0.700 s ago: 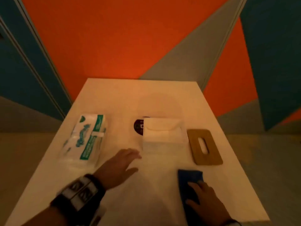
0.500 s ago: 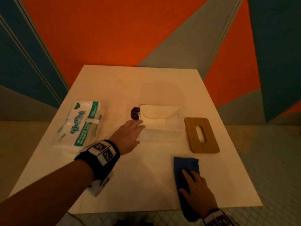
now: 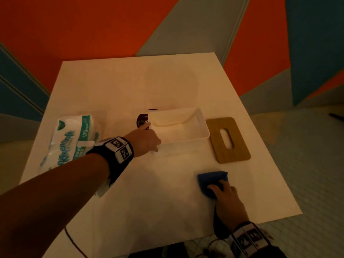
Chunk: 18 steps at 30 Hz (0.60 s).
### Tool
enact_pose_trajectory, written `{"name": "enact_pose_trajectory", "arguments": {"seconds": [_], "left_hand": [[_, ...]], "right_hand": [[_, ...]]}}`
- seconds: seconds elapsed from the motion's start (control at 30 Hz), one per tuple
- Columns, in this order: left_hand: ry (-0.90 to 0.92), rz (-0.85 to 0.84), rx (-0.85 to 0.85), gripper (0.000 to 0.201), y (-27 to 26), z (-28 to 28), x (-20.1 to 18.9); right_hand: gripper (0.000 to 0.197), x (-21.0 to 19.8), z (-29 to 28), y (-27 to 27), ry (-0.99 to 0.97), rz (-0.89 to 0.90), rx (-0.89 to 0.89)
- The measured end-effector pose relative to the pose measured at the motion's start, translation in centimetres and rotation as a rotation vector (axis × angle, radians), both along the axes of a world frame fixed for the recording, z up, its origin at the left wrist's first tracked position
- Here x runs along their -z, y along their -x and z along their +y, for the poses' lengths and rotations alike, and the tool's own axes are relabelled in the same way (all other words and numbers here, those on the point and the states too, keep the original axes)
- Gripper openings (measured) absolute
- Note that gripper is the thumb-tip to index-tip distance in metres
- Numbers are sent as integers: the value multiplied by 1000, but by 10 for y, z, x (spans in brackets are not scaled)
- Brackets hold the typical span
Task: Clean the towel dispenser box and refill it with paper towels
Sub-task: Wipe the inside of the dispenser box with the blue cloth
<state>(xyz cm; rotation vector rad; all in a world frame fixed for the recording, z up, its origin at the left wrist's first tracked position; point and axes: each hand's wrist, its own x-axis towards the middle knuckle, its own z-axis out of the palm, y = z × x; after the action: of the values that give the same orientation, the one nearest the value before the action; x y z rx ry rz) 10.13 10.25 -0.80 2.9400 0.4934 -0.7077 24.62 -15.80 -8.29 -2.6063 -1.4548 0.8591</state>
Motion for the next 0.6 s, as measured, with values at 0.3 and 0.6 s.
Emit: {"name": "enact_pose_trajectory", "arguments": {"seconds": [0.3, 0.6], "left_hand": [[741, -649, -615, 17, 19, 2, -12], [1083, -943, -742, 19, 36, -18, -7]], "right_hand": [[34, -73, 48, 2, -597, 594, 529], [39, -72, 127, 89, -678, -207, -132]]}}
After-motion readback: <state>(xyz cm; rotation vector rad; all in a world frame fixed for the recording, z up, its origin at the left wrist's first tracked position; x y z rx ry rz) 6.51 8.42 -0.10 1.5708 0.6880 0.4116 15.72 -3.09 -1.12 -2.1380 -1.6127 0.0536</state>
